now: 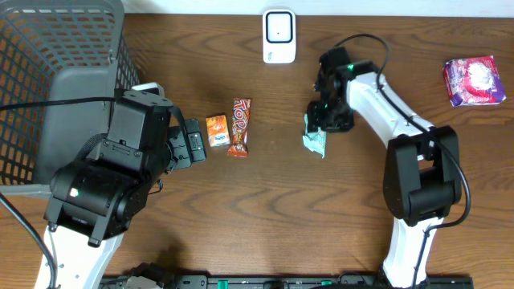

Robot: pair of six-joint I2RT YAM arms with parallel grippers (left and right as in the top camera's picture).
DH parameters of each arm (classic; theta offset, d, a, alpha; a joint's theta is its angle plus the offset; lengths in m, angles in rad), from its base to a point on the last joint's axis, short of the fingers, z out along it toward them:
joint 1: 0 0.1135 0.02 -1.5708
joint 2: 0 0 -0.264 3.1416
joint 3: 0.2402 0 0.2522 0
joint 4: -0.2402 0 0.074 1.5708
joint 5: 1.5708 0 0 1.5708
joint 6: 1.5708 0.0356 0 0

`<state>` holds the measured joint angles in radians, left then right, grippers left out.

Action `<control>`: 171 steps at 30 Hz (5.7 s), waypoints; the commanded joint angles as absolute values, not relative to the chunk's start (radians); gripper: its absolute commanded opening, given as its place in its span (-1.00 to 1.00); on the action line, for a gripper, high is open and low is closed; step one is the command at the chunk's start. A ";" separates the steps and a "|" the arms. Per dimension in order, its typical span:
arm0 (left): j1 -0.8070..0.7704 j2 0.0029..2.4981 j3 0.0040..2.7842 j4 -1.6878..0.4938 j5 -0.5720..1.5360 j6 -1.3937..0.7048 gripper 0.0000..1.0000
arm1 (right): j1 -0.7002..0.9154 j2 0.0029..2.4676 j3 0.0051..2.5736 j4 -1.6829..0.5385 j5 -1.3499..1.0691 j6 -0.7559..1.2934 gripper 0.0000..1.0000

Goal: Scan the item barcode
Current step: 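Lift the mint-green packet and hold it before the white scanner, then carry the mint-green packet right and place it beside the purple package, then reach the right gripper to the brown TOP bar and grasp it, then lift the brown TOP bar and hold it before the white scanner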

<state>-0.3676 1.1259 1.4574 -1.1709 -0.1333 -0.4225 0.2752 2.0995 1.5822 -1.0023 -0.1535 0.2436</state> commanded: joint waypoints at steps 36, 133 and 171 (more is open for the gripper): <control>-0.365 1.124 1.461 -1.174 -0.139 -0.424 0.96 | 0.346 2.224 1.849 -0.211 0.028 0.352 -0.98; -0.365 1.124 1.461 -1.174 -0.139 -0.424 0.96 | 0.546 2.446 1.836 -0.736 -0.487 0.550 -0.97; -0.365 1.124 1.461 -1.174 -0.139 -0.424 0.96 | 0.251 2.424 2.193 -0.508 -0.276 0.567 -0.98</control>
